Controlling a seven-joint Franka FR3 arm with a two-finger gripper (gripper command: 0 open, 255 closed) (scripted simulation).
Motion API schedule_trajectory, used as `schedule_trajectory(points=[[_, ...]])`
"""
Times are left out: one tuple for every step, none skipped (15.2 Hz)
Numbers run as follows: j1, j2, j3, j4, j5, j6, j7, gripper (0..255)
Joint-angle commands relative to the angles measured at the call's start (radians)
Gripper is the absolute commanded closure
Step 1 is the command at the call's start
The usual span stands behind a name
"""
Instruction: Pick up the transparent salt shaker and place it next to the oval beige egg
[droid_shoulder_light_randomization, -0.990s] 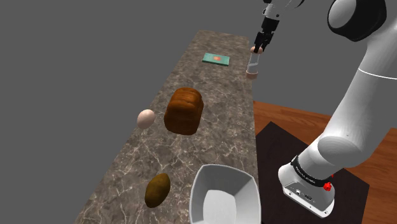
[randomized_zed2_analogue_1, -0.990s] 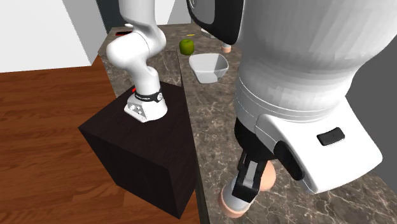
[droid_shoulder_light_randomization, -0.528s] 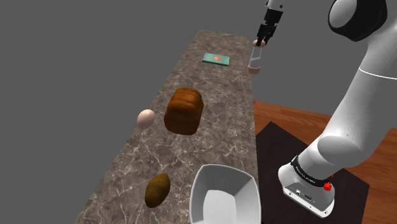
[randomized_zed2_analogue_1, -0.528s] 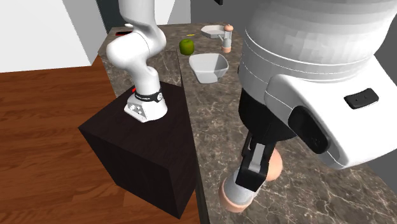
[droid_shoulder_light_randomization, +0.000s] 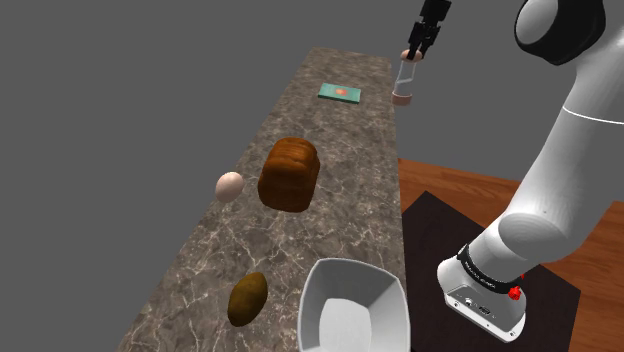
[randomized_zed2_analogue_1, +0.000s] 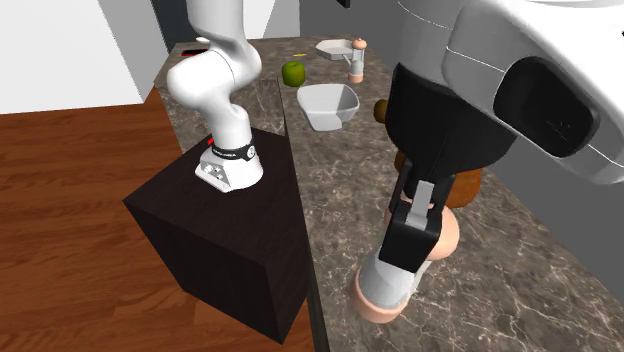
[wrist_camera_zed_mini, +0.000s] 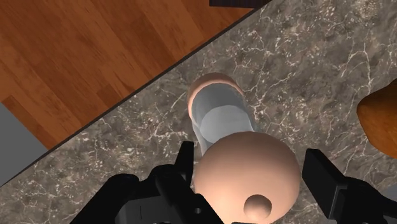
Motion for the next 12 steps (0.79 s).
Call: schedule_trajectory(points=[[-0.006,0.009,-0.001,0.039,0.004,-0.031,0.002,255],[-0.009,0.012,-0.001,0.057,0.006,-0.046,0.002,255],[-0.012,0.016,-0.001,0.076,0.008,-0.061,0.003,255],[-0.016,0.021,-0.002,0.095,0.011,-0.077,0.004,255],[-0.020,0.026,-0.002,0.116,0.013,-0.093,0.005,255],[-0.024,0.031,-0.002,0.136,0.016,-0.109,0.006,255],[-0.028,0.037,-0.002,0.158,0.020,-0.125,0.006,255],[-0.033,0.043,-0.003,0.180,0.023,-0.142,0.007,255],[-0.038,0.050,-0.003,0.203,0.027,-0.159,0.008,255],[-0.043,0.057,-0.003,0.227,0.031,-0.177,0.008,255],[-0.046,0.061,-0.003,0.241,0.034,-0.187,0.009,255],[-0.017,0.027,0.002,0.196,0.018,-0.168,0.032,255]])
